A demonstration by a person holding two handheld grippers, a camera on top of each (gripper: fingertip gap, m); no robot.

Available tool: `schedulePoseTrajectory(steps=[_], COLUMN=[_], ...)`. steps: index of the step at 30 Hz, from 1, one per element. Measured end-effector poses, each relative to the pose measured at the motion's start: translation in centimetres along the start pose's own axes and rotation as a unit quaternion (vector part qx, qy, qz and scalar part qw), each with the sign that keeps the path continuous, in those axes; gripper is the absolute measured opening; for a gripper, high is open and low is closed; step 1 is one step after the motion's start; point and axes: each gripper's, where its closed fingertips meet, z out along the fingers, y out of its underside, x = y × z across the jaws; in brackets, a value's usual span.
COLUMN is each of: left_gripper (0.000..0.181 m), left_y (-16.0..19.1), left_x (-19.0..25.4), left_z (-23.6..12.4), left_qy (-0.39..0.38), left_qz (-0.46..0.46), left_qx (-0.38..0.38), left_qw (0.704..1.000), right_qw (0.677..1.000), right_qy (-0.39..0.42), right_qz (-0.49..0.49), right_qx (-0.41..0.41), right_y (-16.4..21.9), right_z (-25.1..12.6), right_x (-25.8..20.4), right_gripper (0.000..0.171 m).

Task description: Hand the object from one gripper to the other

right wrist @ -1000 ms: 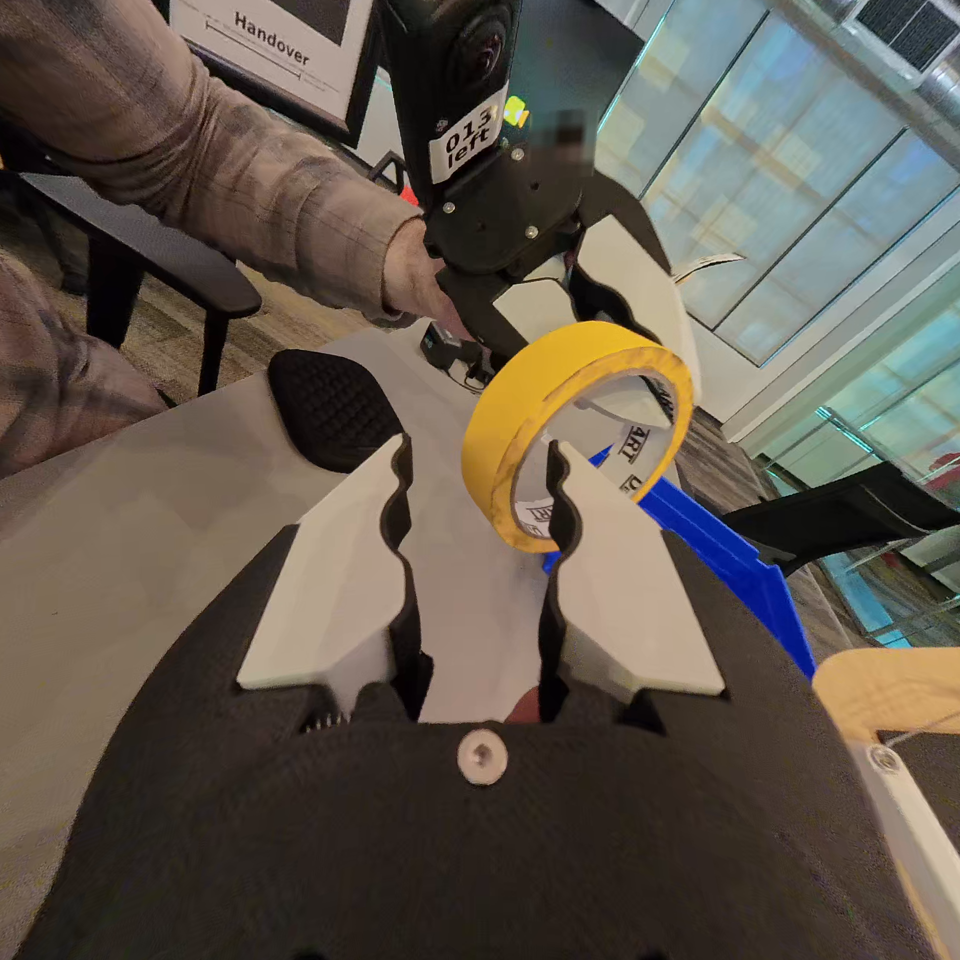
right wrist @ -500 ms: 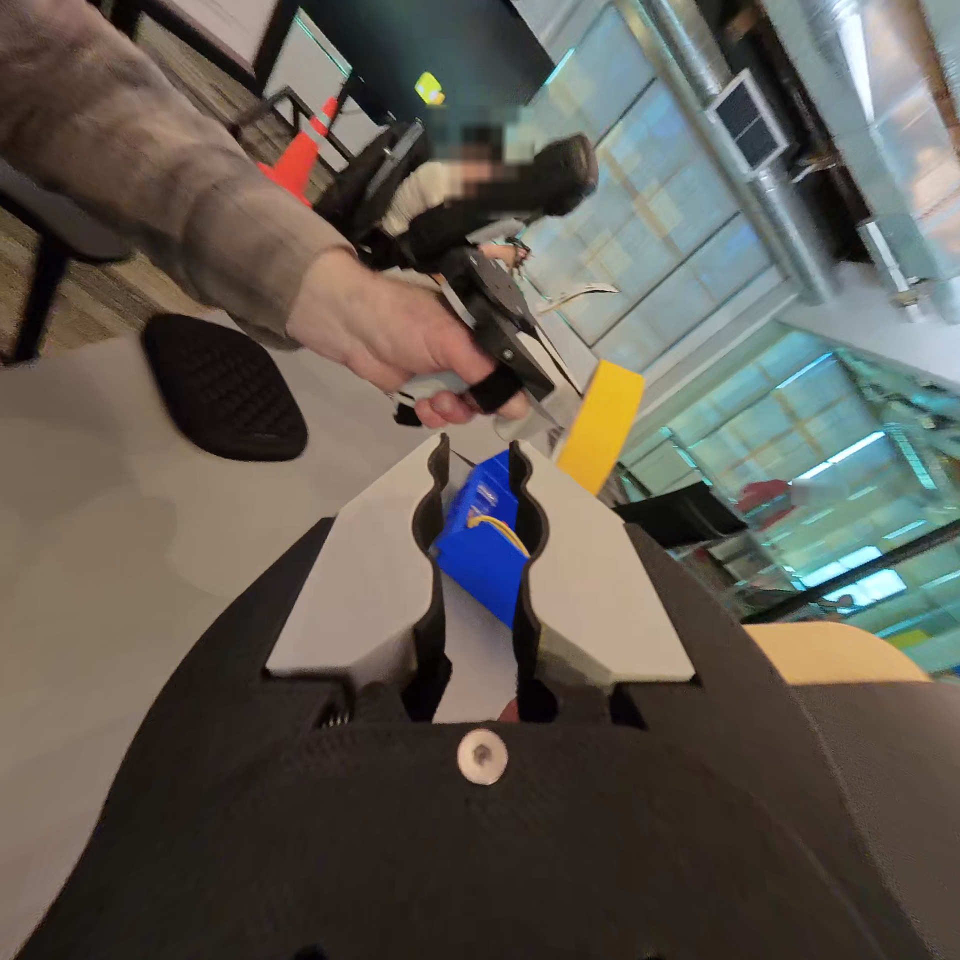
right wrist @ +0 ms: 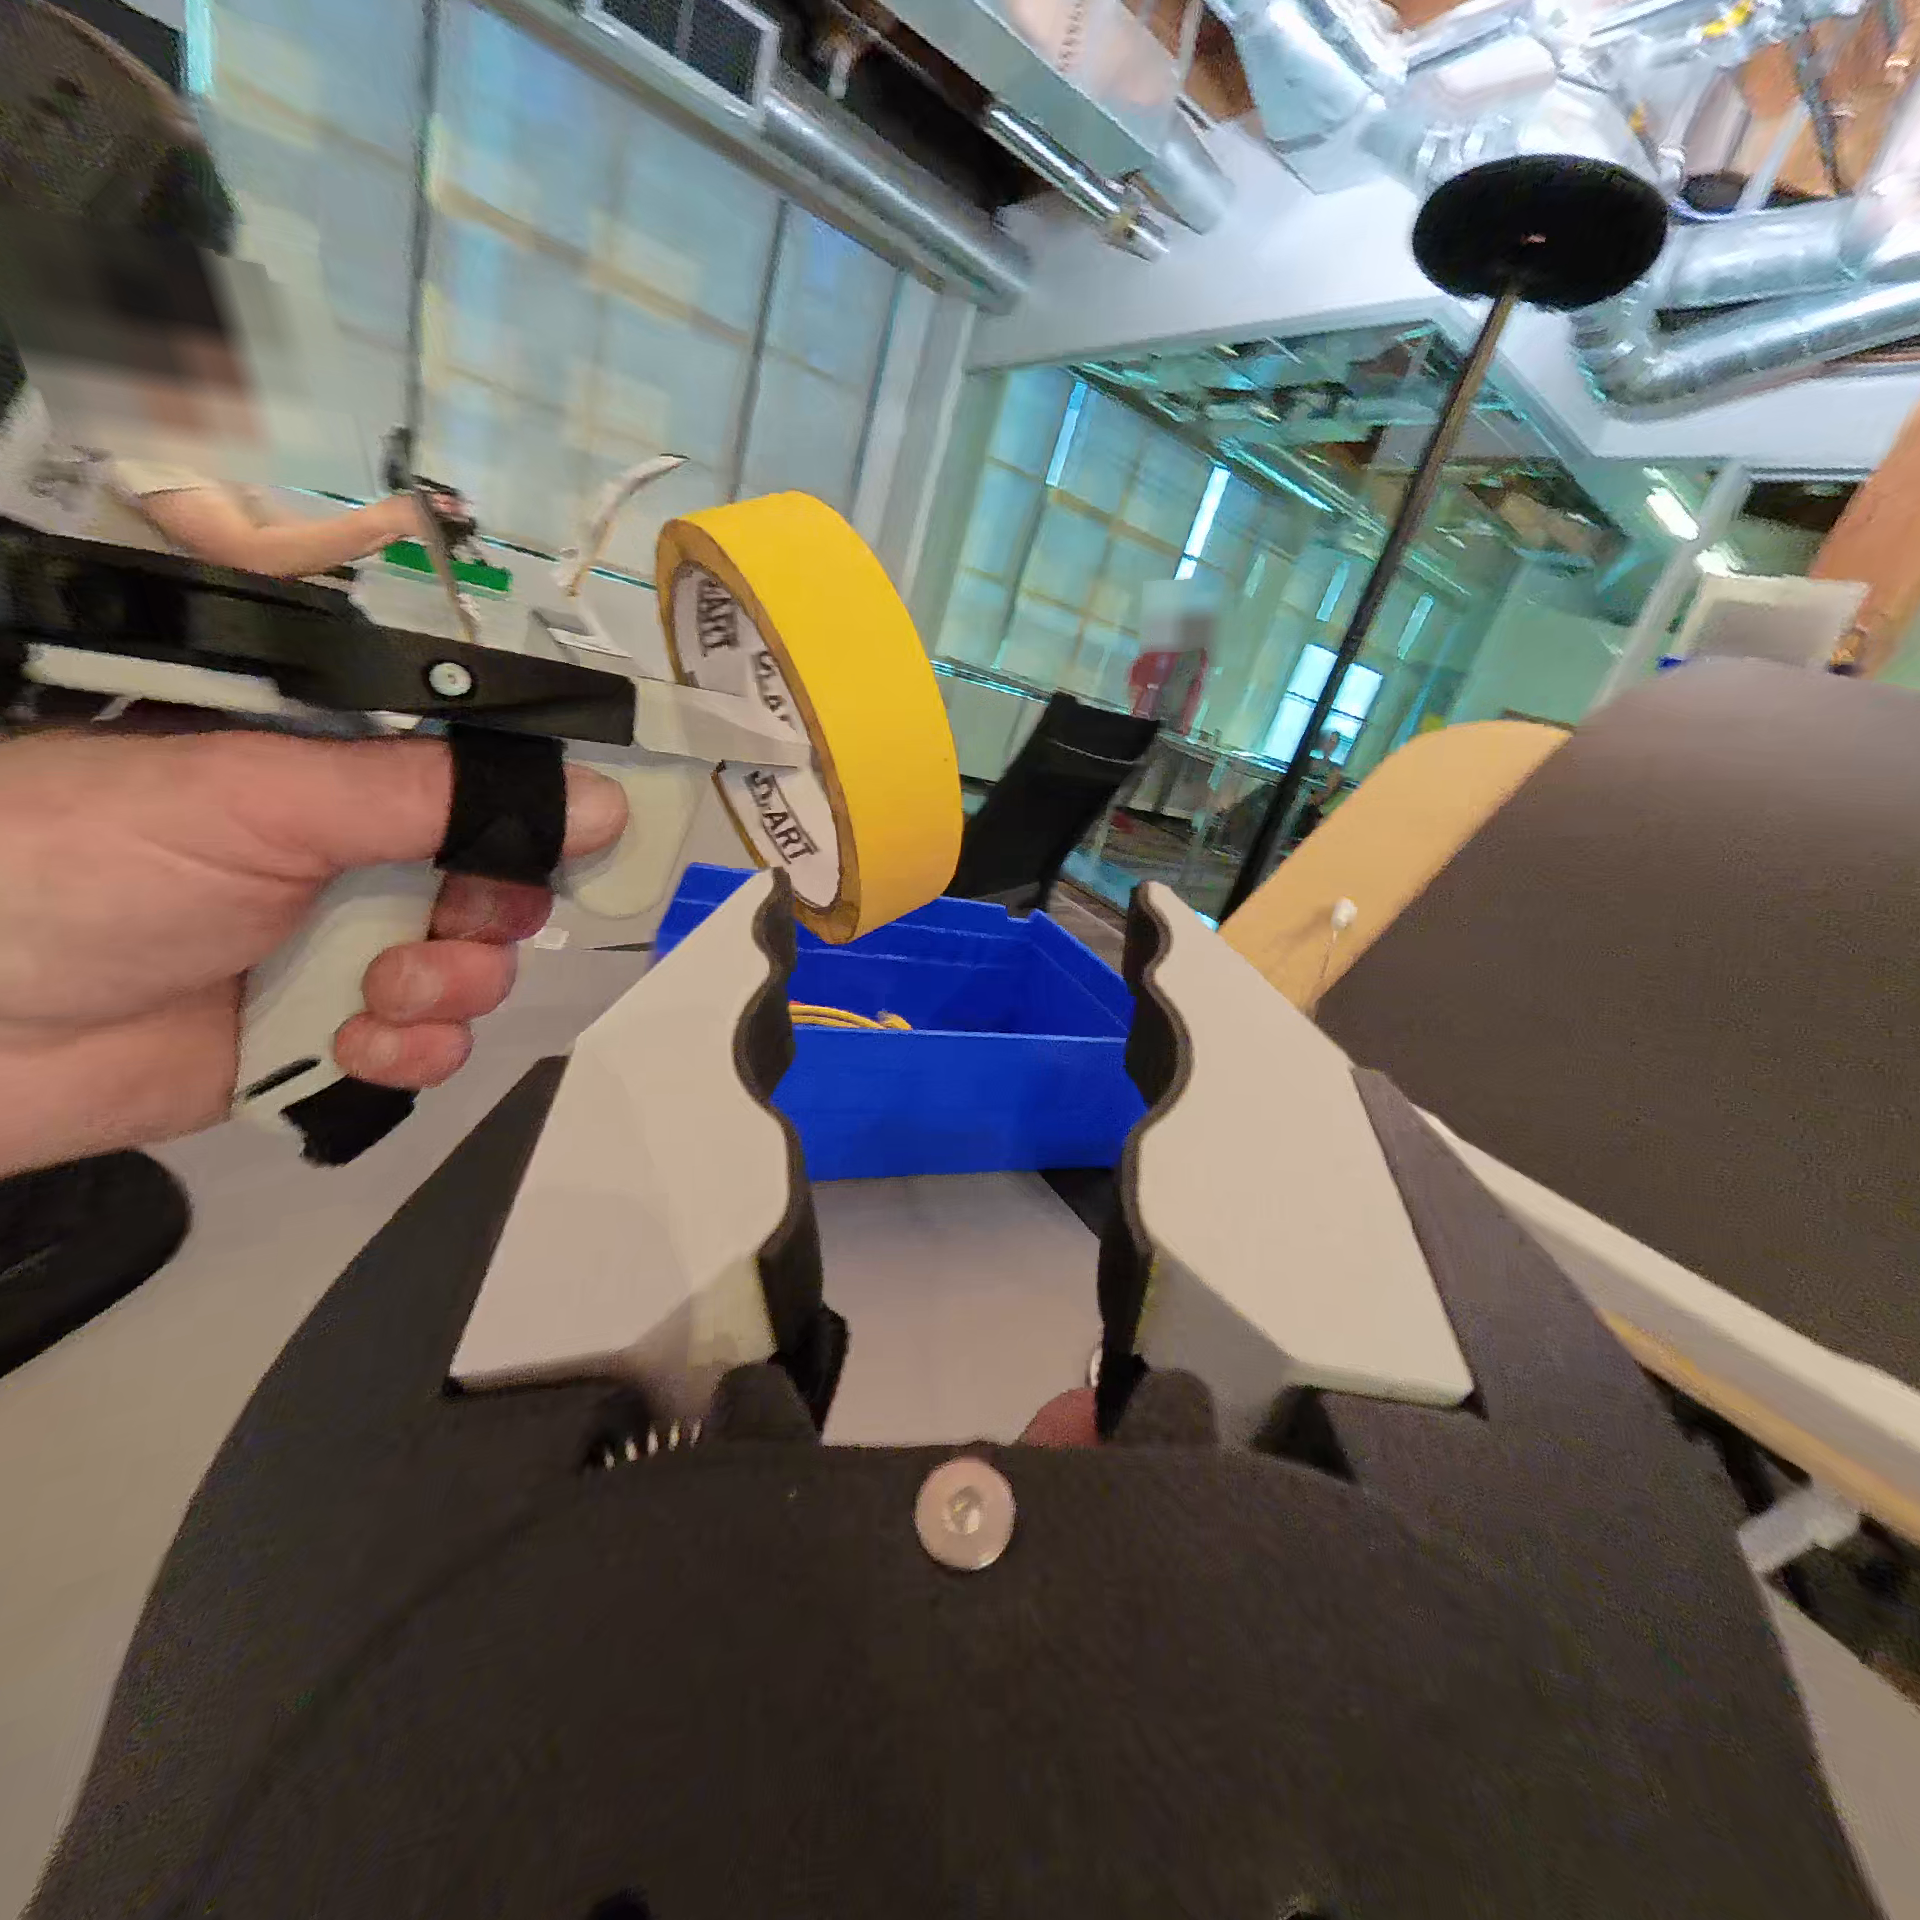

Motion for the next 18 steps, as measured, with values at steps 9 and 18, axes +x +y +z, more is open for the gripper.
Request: schedulePoseTrajectory(steps=[9, 18], left_gripper=[0.011, 0.030], left_y=[2.9, 5.2], left_x=[4.6, 12.5], left_z=[0.4, -1.7], left_qy=[-0.012, 0.132], left_qz=[-0.010, 0.063], left_qx=[0.018, 0.023], left_qw=[1.000, 0.989], right_qw=[0.996, 0.999], right_qy=[0.085, 0.033], right_qz=[0.000, 0.038], right_qx=[-0.029, 0.003], right_y=[1.6, -0.1], right_z=[0.0, -1.4], right_x=[2.4, 7.0], right_gripper=[0.027, 0.006])
